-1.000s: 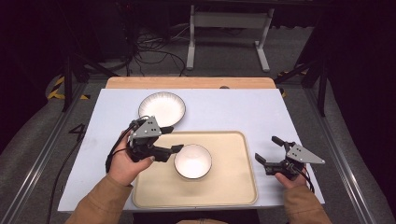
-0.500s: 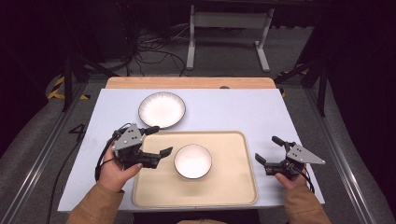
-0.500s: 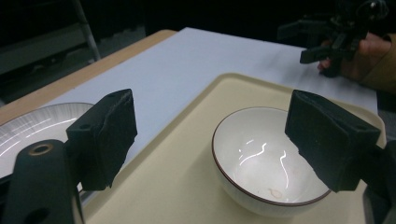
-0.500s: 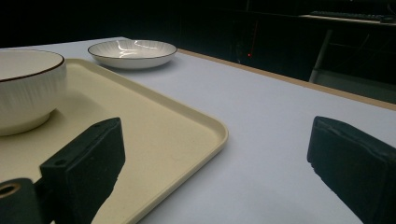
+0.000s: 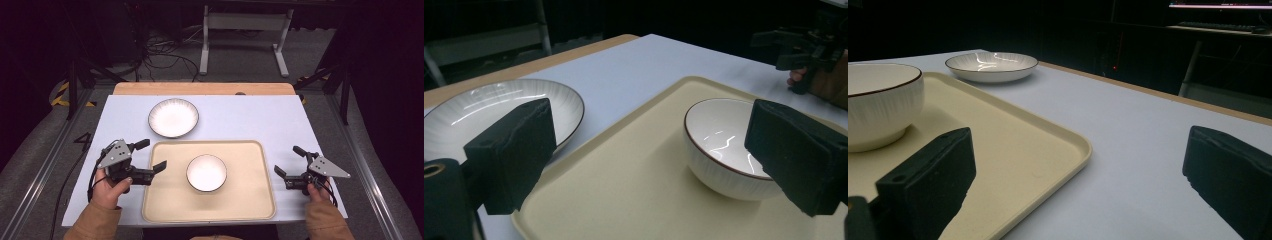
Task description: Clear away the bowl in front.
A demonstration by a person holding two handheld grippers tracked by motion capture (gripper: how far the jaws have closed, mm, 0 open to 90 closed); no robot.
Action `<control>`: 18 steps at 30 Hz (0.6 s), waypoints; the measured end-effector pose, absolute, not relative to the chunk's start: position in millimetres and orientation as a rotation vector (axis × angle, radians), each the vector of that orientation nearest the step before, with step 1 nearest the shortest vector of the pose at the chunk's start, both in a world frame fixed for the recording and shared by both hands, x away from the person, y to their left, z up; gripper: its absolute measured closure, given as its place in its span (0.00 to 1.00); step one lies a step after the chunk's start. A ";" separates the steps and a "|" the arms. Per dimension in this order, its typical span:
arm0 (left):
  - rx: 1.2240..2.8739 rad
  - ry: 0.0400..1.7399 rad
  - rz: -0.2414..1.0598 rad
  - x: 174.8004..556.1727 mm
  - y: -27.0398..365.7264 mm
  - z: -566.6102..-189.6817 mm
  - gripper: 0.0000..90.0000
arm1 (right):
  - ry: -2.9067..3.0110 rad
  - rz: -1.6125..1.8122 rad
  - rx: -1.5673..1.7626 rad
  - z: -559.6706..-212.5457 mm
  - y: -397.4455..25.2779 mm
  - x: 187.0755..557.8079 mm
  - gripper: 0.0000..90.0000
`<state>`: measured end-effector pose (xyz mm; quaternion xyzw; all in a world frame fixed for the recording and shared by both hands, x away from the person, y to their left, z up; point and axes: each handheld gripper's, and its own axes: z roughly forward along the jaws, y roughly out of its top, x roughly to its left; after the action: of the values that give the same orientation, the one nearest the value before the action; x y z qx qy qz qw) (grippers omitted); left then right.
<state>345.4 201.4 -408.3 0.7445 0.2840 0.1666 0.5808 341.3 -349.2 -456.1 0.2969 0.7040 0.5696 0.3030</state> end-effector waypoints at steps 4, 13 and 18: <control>1.697 0.701 0.369 345.4 212.3 -420.2 0.07 | 1.867 1.506 0.784 -456.1 -349.0 341.1 0.01; 1.660 0.712 0.409 342.5 229.5 -439.1 0.08 | 1.862 1.523 0.777 -456.3 -350.1 340.8 0.01; 1.662 0.706 0.435 342.1 234.4 -448.7 0.08 | 1.837 1.557 0.781 -456.9 -353.1 339.5 0.01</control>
<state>342.1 234.4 -448.7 0.7164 0.3044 0.1875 0.5991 339.5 -353.1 -456.9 0.2943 0.6921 0.5867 0.3003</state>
